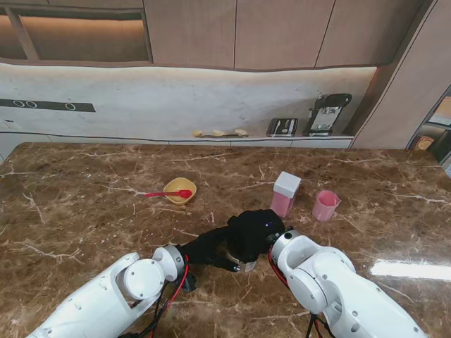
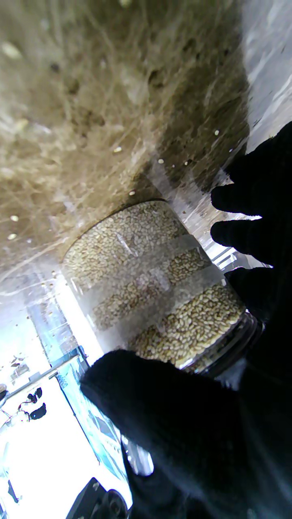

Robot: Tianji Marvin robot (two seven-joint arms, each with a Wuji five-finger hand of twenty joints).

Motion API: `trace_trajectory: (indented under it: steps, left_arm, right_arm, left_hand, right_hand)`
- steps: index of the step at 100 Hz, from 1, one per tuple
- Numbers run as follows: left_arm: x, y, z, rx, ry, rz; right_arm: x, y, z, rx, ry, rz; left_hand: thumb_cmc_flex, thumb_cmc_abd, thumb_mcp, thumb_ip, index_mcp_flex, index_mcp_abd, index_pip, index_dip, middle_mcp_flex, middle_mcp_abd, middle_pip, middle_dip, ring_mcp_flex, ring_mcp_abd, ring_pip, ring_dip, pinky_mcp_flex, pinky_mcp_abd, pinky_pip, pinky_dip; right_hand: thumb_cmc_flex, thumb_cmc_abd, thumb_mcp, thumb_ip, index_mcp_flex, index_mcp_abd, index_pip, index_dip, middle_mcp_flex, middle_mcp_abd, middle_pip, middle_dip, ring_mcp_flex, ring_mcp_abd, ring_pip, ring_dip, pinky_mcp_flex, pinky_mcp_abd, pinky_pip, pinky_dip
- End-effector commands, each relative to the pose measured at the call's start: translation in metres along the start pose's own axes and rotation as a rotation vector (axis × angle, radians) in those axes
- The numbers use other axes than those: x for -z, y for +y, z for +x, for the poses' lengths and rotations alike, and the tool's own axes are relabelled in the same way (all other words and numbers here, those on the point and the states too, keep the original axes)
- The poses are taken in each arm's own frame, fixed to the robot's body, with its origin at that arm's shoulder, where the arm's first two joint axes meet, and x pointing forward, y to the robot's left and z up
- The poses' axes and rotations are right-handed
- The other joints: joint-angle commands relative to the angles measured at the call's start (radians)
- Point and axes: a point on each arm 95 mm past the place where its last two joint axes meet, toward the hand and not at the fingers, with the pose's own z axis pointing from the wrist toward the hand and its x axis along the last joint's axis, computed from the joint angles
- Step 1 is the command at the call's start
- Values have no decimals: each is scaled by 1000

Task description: Measure grain into the airtight container

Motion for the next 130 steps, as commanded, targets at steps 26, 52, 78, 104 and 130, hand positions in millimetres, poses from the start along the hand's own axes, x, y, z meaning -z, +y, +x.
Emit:
trace_trajectory:
  steps: [26,52,78,104,130]
  left_arm:
    - [4,18,-11,11,-51,-53]
    - [4,21,-12,6,-56,-51]
    - [1,23,-14,24,-48,-23]
    - [0,24,-15,60,-39,11]
    - [0,24,-17,59,-40,18]
  right_arm:
    - [1,-21,5,-33,-9,30]
    - [-2,-25,8,-23,-6,2]
    - [-4,-27,9,-31,-7,-16]
    - [-5,-31,13,-53,-6,-20]
    - [-2,-26,13,-25,9,-39]
  left_hand:
    - [31,28,0,35,64,-83,659,-59,-33,-34,-33,-4,-45,120,-46,10,32,250,112,131]
    - [54,-4,86,26,91,-111,741,6,120,-85,106,48,-6,109,1,48,31,243,99,149]
    - [81,-60,211,5,69,-116,758,-2,369,-132,297,144,107,105,80,148,33,218,99,174]
    - [134,-43,286,-5,142,-142,920,78,429,-140,384,273,143,110,149,262,34,211,107,195]
    - [165,-19,323,-2,164,-155,973,121,449,-150,398,312,167,110,181,294,41,221,142,212]
  right_hand:
    - [139,185,180,117,75,-91,127,41,67,-98,120,30,97,-106,59,32,51,-109,58,1]
    - [47,188,73,88,53,-81,107,14,59,-84,92,-9,162,-118,83,32,106,-120,115,-6]
    - [45,192,67,89,34,-75,101,3,47,-81,92,-25,166,-121,81,29,110,-122,121,-14]
    - [19,191,57,83,15,-66,97,-7,35,-82,97,-32,153,-115,74,26,97,-113,114,-22]
    - [-72,224,-27,73,-27,-51,53,-45,-3,-79,79,-52,119,-87,60,22,73,-88,96,-29]
